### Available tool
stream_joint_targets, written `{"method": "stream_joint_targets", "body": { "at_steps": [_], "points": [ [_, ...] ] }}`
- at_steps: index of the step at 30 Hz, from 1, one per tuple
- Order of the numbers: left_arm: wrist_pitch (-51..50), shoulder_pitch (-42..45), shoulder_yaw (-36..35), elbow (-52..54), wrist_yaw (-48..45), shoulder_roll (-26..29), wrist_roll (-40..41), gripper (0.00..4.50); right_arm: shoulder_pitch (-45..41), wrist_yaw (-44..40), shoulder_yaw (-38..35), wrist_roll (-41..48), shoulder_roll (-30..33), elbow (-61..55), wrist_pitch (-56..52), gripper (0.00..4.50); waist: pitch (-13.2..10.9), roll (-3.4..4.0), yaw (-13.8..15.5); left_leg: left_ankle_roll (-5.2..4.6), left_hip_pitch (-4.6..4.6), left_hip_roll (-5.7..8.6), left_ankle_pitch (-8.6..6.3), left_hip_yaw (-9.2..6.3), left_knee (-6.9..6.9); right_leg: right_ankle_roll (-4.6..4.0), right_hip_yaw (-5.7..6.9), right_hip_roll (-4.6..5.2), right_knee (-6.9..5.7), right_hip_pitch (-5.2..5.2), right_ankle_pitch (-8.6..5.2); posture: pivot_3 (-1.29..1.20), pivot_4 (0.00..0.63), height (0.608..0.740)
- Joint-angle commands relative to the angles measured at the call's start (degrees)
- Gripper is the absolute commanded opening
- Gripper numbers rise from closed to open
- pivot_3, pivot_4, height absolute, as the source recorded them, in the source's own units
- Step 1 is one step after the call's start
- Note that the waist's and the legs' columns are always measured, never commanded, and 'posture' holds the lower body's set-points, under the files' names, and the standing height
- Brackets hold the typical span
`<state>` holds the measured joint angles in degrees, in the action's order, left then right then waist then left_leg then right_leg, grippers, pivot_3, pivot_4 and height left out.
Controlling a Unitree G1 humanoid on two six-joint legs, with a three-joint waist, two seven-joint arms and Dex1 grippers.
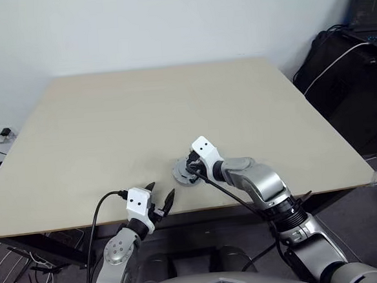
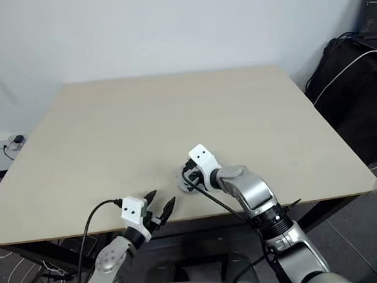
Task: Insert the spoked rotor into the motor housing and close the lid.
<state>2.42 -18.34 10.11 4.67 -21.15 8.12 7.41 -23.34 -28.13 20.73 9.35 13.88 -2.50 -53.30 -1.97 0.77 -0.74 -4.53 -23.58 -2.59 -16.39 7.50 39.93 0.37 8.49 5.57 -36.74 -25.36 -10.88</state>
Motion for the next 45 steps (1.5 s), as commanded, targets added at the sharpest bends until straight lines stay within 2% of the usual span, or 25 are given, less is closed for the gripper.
{"method": "stream_joint_targets", "body": {
  "at_steps": [1, 3, 14, 15, 31, 34, 36, 45],
  "points": [
    [0.0, 0.2, -0.1, 2.9, 0.2, 0.0, 0.0, 3.66, 1.2, -1.9, -1.0, -0.4, 1.2, -0.5, 7.8, 0.21, 0.0, 0.00, 0.1, 0.00, 0.00, 0.00, 0.00, 0.00, 0.00, 0.00, 0.00, 0.00, 0.00, 0.00, 0.00, 0.00, 0.000, 0.740],
    [-0.1, 0.2, -0.1, 2.9, 0.1, 0.0, 0.0, 3.66, 2.0, -3.8, -1.9, 0.2, 2.0, -0.9, 13.0, 0.61, 0.0, 0.00, 0.0, 0.00, -0.01, 0.01, 0.00, -0.01, 0.00, 0.00, 0.00, 0.00, 0.01, 0.00, 0.00, 0.00, 0.000, 0.740],
    [-0.4, 0.8, -0.3, 2.7, -0.2, 0.2, 0.2, 3.66, 2.4, -10.8, -2.2, 0.4, 4.1, 4.5, 23.5, 4.30, 0.0, 0.00, 0.0, 0.00, 0.01, 0.00, 0.02, -0.01, 0.00, 0.00, 0.00, -0.03, -0.01, 0.00, 0.00, 0.00, 0.000, 0.740],
    [-0.4, 0.8, -0.3, 2.8, -0.2, 0.2, 0.2, 3.66, 2.2, -11.3, -1.9, 0.1, 4.1, 5.3, 24.0, 4.49, 0.0, 0.00, 0.0, 0.00, 0.00, 0.00, 0.02, 0.00, 0.00, 0.00, -0.01, -0.03, -0.01, -0.01, 0.00, 0.00, 0.000, 0.740],
    [-1.1, -0.3, -0.8, 4.6, 0.4, 0.5, 0.1, 3.66, -2.0, -13.1, -1.7, -3.4, 0.6, 17.2, 27.8, 4.49, 0.0, 0.00, 0.1, 0.00, 0.01, 0.00, 0.05, 0.03, 0.00, 0.00, -0.03, -0.04, -0.05, -0.01, 0.00, 0.00, 0.000, 0.740],
    [-1.2, -0.5, -0.7, 4.9, 0.6, 0.5, 0.1, 3.66, -1.6, -13.1, -2.3, -3.0, 0.3, 17.0, 26.9, 3.91, 0.0, 0.01, 0.0, 0.01, 0.02, 0.00, 0.04, 0.04, 0.00, 0.00, -0.04, -0.04, -0.06, 0.00, 0.01, 0.00, 0.000, 0.740],
    [-1.2, -0.6, -0.8, 5.0, 0.7, 0.5, 0.1, 3.66, -0.9, -12.6, -3.1, -2.5, 0.1, 15.9, 26.3, 3.28, 0.0, 0.01, 0.0, 0.02, 0.03, 0.00, 0.05, 0.03, 0.00, 0.00, -0.04, -0.04, -0.07, 0.00, 0.01, 0.00, 0.000, 0.740],
    [-1.3, -0.2, -0.6, 4.7, 0.5, 0.5, 0.2, 3.66, 1.2, -11.1, -3.8, -3.0, -0.3, 13.0, 25.1, 3.22, 0.0, 0.02, 0.1, 0.03, 0.01, 0.00, 0.05, 0.03, 0.00, 0.00, -0.04, -0.03, -0.07, 0.00, 0.00, 0.00, 0.000, 0.740]
  ]
}}
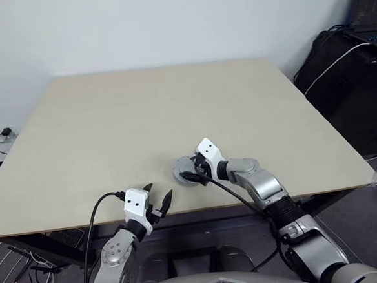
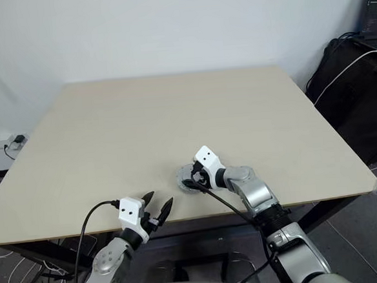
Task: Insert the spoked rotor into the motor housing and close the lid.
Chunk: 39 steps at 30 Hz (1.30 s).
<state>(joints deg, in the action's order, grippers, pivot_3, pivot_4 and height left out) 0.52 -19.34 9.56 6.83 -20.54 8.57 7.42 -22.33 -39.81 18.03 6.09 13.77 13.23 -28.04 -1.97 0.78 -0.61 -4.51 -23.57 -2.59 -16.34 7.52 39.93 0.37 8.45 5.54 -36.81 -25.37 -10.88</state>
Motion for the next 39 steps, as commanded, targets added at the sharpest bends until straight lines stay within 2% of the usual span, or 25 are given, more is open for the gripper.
{"method": "stream_joint_targets", "body": {
  "at_steps": [1, 12, 30, 34, 39],
  "points": [
    [0.6, 0.8, -0.1, 2.5, -0.2, 0.0, 0.2, 3.66, 0.3, 0.8, -1.1, 0.2, -0.2, -3.1, -0.1, 3.22, 0.0, 0.01, 0.0, 0.00, 0.00, 0.00, 0.00, 0.00, 0.00, 0.00, 0.00, 0.00, 0.00, 0.00, 0.00, 0.00, 0.000, 0.740],
    [0.7, 0.9, -0.2, 2.1, 0.0, -0.2, 0.2, 3.66, 1.3, 2.5, -1.4, -0.4, -1.3, -3.1, 5.5, 3.22, 0.0, 0.00, -0.1, 0.01, 0.01, -0.01, 0.01, 0.01, 0.00, 0.00, -0.01, -0.03, -0.02, -0.01, 0.00, 0.00, 0.000, 0.740],
    [0.7, 0.9, -0.2, 2.1, 0.0, -0.2, 0.2, 3.66, 1.3, 2.5, -1.5, -0.5, -1.4, -2.9, 5.9, 3.22, 0.0, 0.01, -0.1, -0.03, 0.01, -0.01, 0.05, 0.01, 0.00, 0.00, -0.01, -0.03, -0.03, 0.00, 0.00, 0.00, 0.000, 0.740],
    [1.0, 0.7, -0.1, 2.1, 0.3, -0.5, 0.2, 3.66, -1.5, 7.7, 0.9, -5.8, -2.0, 2.4, -0.8, 3.22, 0.1, 0.05, -0.1, 0.01, 0.03, -0.01, 0.04, 0.04, 0.00, 0.00, -0.03, -0.03, -0.05, -0.01, 0.00, 0.00, 0.000, 0.740],
    [1.0, 0.6, -0.2, 1.9, 0.4, -0.6, 0.2, 3.66, -1.0, 8.1, 2.1, -7.4, -1.8, 2.7, 2.2, 3.22, 0.2, 0.06, 0.0, 0.06, 0.17, -0.01, 0.04, 0.02, 0.00, 0.00, -0.03, -0.01, -0.06, 0.15, 0.00, 0.00, 0.000, 0.740]
  ]
}}
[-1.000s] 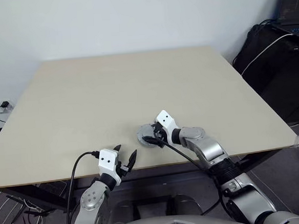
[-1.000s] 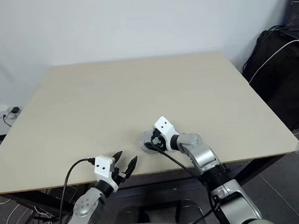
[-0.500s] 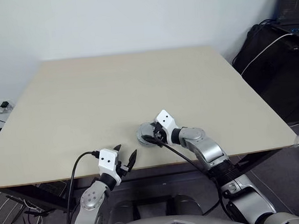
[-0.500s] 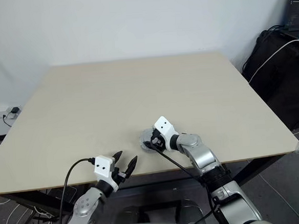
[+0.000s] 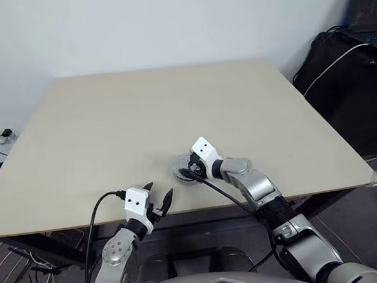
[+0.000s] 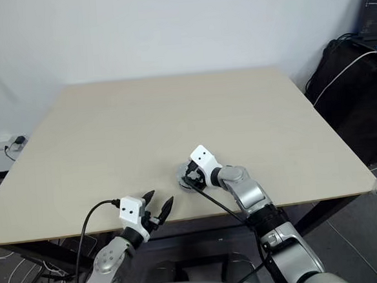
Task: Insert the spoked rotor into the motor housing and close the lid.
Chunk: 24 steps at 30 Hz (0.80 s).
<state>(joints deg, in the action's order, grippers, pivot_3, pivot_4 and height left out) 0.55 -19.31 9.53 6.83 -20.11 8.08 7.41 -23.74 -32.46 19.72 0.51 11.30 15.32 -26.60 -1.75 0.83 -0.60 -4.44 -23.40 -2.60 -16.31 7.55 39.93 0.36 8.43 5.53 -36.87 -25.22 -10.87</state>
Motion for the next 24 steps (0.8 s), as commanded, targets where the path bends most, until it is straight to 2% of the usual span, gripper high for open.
{"method": "stream_joint_targets", "body": {
  "at_steps": [1, 9, 14, 24],
  "points": [
    [1.0, 0.6, -0.1, 1.9, -0.1, -0.1, 0.2, 3.66, 0.5, 0.7, 0.5, -1.9, 0.7, 0.6, 0.3, 3.22, 0.0, 0.04, -0.1, 0.00, 0.00, 0.00, 0.00, 0.00, 0.00, 0.00, -0.01, 0.00, 0.00, 0.00, 0.00, 0.00, 0.000, 0.740],
    [1.0, 0.6, 0.0, 1.7, -0.2, -0.2, 0.3, 3.66, -0.2, -2.4, 0.5, -1.2, 1.7, 0.2, -3.9, 3.22, 0.2, 0.24, 0.0, 0.00, 0.03, 0.00, 0.00, 0.00, 0.00, 0.00, -0.01, 0.00, 0.00, 0.03, 0.00, 0.00, 0.000, 0.740],
    [1.0, 0.7, 0.1, 1.3, -0.4, -0.1, 0.3, 3.66, -1.5, -6.3, -0.3, 1.7, 2.2, 0.3, -11.6, 3.22, 0.3, 0.28, 0.0, -0.01, 0.18, 0.01, -0.01, -0.01, 0.00, 0.00, 0.00, 0.01, 0.02, 0.17, 0.00, 0.00, 0.000, 0.740],
    [1.6, 0.6, -0.2, 0.7, -0.5, -0.1, 0.4, 3.66, -0.7, -4.5, 1.0, -0.1, 3.0, -0.8, -7.6, 3.22, 0.3, 0.30, 0.1, -0.05, 0.23, 0.02, -0.06, -0.03, 0.00, -0.01, 0.02, 0.06, 0.09, 0.27, -0.02, 0.00, 0.000, 0.740]
  ]
}}
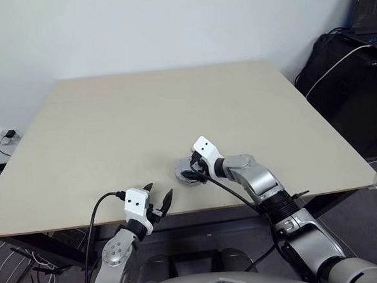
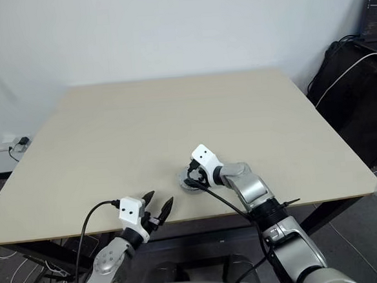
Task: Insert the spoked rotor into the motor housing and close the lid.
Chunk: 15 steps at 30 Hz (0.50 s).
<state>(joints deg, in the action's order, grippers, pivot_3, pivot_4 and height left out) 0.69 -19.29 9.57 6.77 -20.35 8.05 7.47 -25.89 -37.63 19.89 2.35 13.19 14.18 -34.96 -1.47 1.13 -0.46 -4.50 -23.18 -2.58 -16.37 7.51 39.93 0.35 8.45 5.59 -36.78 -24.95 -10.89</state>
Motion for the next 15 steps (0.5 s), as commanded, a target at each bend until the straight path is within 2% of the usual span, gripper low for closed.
{"method": "stream_joint_targets", "body": {
  "at_steps": [1, 7, 15],
  "points": [
    [1.5, 0.6, -0.3, 0.7, -0.3, -0.1, 0.3, 3.66, 1.9, 1.1, 1.2, -2.4, 1.1, 0.2, 1.9, 3.22, 0.0, 0.00, 0.0, 0.00, 0.00, 0.00, 0.00, 0.00, 0.00, 0.00, 0.00, 0.00, 0.00, 0.00, 0.00, 0.00, 0.000, 0.740],
    [1.4, 1.1, -0.3, 0.5, -0.4, -0.2, 0.4, 3.66, 3.0, 0.9, 3.3, -4.9, 2.4, 1.0, 6.2, 3.22, 0.0, 0.01, -0.1, 0.01, 0.03, -0.01, 0.00, 0.00, 0.00, 0.00, 0.00, 0.01, -0.01, 0.01, 0.00, 0.00, 0.000, 0.740],
    [-3.6, 5.6, -1.2, 0.1, 2.1, -1.8, 0.9, 3.66, 2.7, -1.8, 3.3, -3.6, 3.1, 0.0, 3.1, 3.22, 0.0, 0.01, 0.2, -0.02, 0.04, 0.01, -0.01, -0.04, 0.00, 0.00, 0.03, 0.02, 0.06, 0.09, 0.00, 0.00, 0.000, 0.740]
  ]
}}
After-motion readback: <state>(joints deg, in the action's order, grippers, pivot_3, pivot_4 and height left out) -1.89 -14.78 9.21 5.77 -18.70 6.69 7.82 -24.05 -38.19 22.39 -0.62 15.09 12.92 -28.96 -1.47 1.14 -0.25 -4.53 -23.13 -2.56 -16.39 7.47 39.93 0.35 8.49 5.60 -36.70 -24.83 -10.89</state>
